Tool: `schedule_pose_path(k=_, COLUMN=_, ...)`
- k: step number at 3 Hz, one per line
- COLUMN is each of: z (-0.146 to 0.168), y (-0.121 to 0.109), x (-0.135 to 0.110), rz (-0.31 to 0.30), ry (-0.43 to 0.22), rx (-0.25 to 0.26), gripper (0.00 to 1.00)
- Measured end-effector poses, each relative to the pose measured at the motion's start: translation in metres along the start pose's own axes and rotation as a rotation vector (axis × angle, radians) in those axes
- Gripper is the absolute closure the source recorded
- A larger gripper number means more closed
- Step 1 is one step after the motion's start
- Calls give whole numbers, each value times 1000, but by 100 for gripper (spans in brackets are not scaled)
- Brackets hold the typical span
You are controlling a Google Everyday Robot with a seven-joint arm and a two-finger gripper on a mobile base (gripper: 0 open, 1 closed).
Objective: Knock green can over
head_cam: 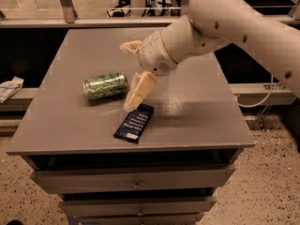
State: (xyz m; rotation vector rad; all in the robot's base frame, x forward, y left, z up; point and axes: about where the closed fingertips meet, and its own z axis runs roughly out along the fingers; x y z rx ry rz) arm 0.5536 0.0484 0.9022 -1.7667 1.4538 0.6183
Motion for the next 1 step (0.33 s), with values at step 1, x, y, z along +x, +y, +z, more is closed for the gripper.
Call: schedule_pose_path(k=1, z=-39, y=12, x=-1, rz=5, ry=-113, rx=77, gripper=0)
